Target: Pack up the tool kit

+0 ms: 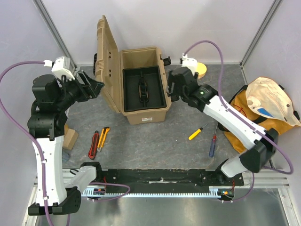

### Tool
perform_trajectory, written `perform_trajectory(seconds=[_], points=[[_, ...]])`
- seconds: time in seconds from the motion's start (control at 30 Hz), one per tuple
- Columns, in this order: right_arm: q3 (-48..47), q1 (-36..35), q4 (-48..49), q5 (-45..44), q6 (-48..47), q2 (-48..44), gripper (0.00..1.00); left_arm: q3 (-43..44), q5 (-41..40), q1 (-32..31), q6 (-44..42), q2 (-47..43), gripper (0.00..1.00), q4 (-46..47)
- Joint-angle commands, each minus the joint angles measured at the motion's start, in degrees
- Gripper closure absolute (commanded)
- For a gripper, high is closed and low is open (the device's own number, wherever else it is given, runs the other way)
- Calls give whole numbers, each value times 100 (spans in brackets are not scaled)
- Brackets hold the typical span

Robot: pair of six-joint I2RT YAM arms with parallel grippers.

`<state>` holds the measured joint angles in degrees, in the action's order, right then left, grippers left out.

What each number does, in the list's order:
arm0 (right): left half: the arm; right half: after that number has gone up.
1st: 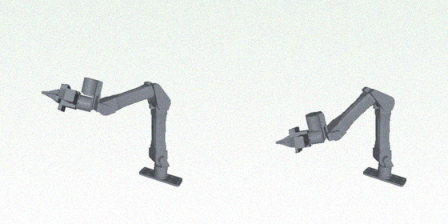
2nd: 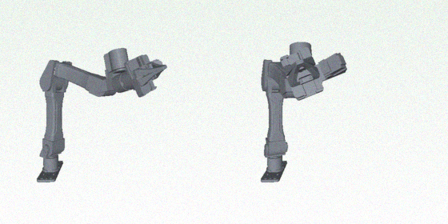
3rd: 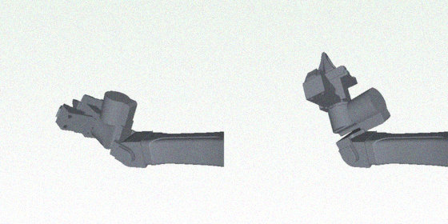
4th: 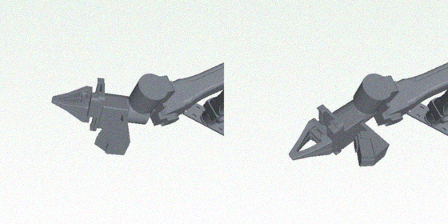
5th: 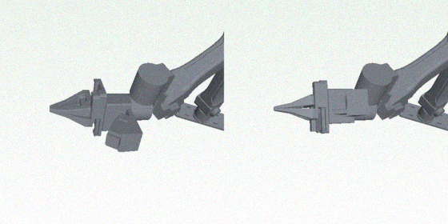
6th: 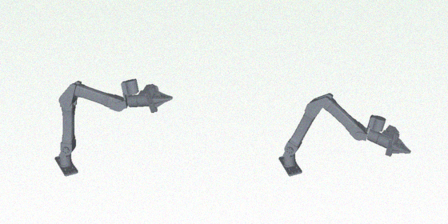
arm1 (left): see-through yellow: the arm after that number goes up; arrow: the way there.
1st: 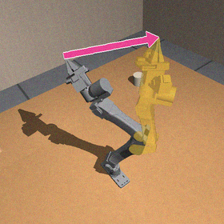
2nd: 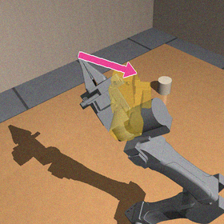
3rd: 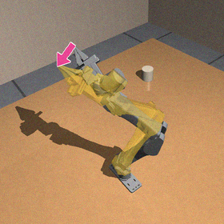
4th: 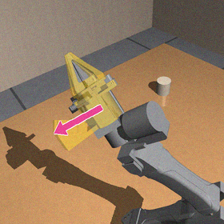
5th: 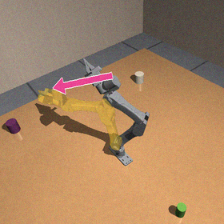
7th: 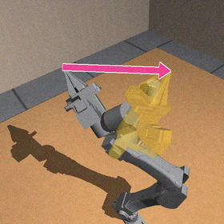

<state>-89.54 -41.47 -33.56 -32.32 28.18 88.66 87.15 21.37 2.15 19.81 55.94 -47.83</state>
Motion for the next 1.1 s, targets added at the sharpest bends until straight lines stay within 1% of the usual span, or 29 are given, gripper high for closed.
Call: perform_trajectory(seconds=[0.0,0.07,0.17,0.27,0.43,0.53,0.7,0.83,1.07], points=[[936,358,-466,42,450,-998,18,38,-473,4,-329,-250,22,152],[1296,543,-694,-20,652,-1280,18,56,-878,4,-285,-329,22,195],[1798,719,-1072,-213,977,-1448,21,126,-1108,4,-206,-452,22,318],[2281,869,-1354,-153,1346,-1492,27,319,-933,4,-189,-435,22,319],[3046,992,-1372,-47,1918,-1431,37,408,-336,4,-118,-453,22,371],[3407,1010,-1241,-12,2226,-1229,38,399,-168,4,-136,-497,22,415],[3873,1027,-837,199,2516,-983,41,416,-159,-66,-171,-444,22,424],[4172,1054,-450,410,2578,-754,46,443,-185,-127,-223,-382,22,433],[4453,1106,16,691,2587,-394,50,425,-229,-145,-250,-330,22,424]])
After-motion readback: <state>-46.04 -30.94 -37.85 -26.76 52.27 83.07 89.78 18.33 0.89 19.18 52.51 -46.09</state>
